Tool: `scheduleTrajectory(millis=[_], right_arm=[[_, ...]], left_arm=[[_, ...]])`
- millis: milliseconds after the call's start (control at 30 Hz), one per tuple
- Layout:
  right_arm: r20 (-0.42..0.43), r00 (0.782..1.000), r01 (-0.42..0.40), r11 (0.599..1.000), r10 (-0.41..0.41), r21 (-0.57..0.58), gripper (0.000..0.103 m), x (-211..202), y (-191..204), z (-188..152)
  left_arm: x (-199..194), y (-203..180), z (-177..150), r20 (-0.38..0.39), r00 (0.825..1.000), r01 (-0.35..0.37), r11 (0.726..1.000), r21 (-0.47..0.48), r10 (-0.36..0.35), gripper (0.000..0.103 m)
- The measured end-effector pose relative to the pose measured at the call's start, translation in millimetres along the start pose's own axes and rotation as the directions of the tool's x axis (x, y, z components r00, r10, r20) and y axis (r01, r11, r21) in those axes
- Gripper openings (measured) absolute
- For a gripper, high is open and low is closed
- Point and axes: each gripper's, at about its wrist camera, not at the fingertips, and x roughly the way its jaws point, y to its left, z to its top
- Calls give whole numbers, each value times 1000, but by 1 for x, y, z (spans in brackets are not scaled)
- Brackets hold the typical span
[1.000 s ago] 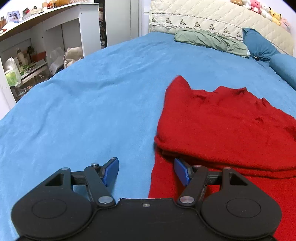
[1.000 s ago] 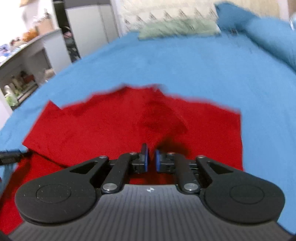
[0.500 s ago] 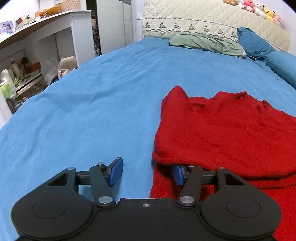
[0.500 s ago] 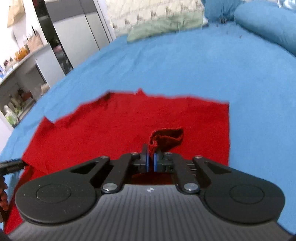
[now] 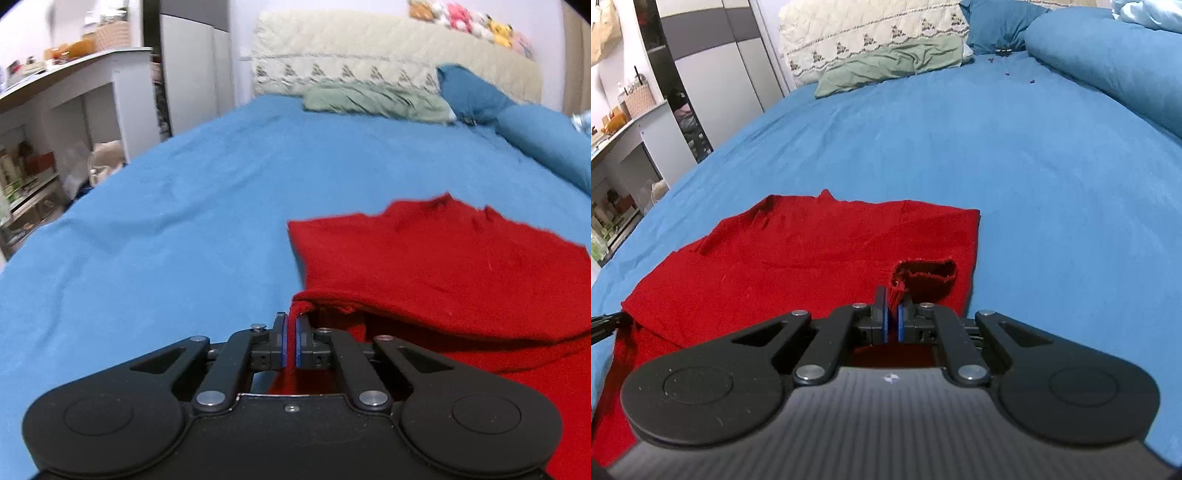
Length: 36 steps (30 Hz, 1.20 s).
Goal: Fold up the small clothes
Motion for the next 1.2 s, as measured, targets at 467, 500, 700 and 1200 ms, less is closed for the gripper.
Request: scheduleTrajectory(millis=[467, 500, 700, 1200], right_arm=[[-21, 999, 36, 999, -37, -25, 50, -5, 5, -2], [-1, 999, 37, 999, -37, -26, 59, -8, 6, -2], [26, 1000, 18, 997, -16, -81, 67, -15, 13, -1], [-28, 1000, -16, 991, 13, -130, 70, -3, 18, -23]], left_arm=[[-26, -44, -13, -45, 999, 25, 995, 94, -21, 47], [-22, -49, -14, -43, 999, 13, 993, 115, -8, 48], [7, -44, -1, -12, 993, -119, 992, 37, 120, 47], [-31, 2, -4, -25, 993, -118, 984, -135, 115, 43]])
